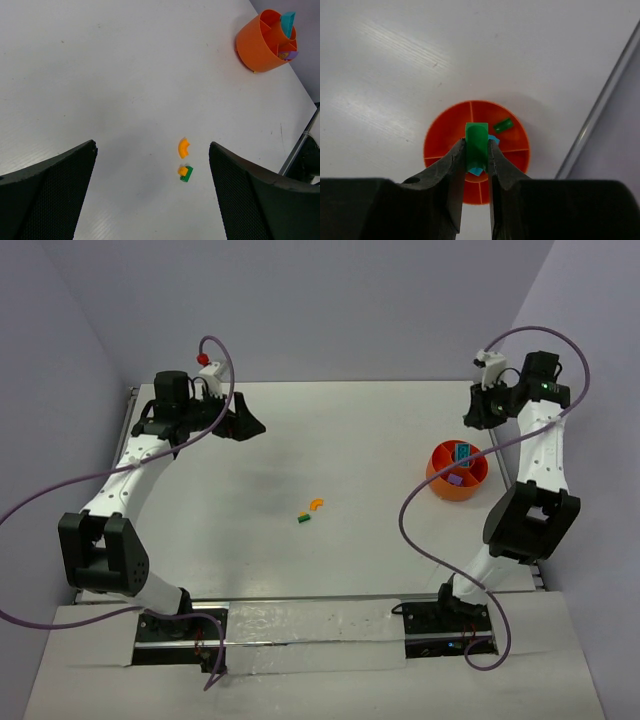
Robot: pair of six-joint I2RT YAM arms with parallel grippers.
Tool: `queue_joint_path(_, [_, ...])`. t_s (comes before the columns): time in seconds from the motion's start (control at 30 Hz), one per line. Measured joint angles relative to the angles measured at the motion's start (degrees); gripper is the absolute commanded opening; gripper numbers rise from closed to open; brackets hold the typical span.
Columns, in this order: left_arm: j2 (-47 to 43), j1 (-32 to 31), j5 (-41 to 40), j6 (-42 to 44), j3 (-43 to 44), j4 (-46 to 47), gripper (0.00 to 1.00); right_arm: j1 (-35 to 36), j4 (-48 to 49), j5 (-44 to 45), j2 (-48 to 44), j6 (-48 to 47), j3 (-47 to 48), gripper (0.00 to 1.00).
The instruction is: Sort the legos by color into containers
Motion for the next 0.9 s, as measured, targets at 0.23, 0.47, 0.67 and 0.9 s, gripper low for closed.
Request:
queue_joint_path(0.23, [0.5,-0.1,0.0,0.0,0.2,0.0,0.99,-5.6,-3.3,0.8,6.5,-1.5,2.6,0.00])
queue_joint_path(0.47, [0.9,-0.7,-0.1,0.0,0.2,-0.1,0.99,-6.3,-5.1,2.6,11.7,-2.8,4.1,0.00])
queue_joint_path(0.67, [0.9,-0.9,-0.1,0.0,0.3,-0.1,0.99,-6.2,-5.4,3.6,13.7,-4.5,4.9,0.02])
queue_joint_path(0.9, [1.9,-1.5,-0.4,0.0,1.4,-0.2,0.99,-6.2,-5.4,4.6,16.0,-5.1,5.9,0.05])
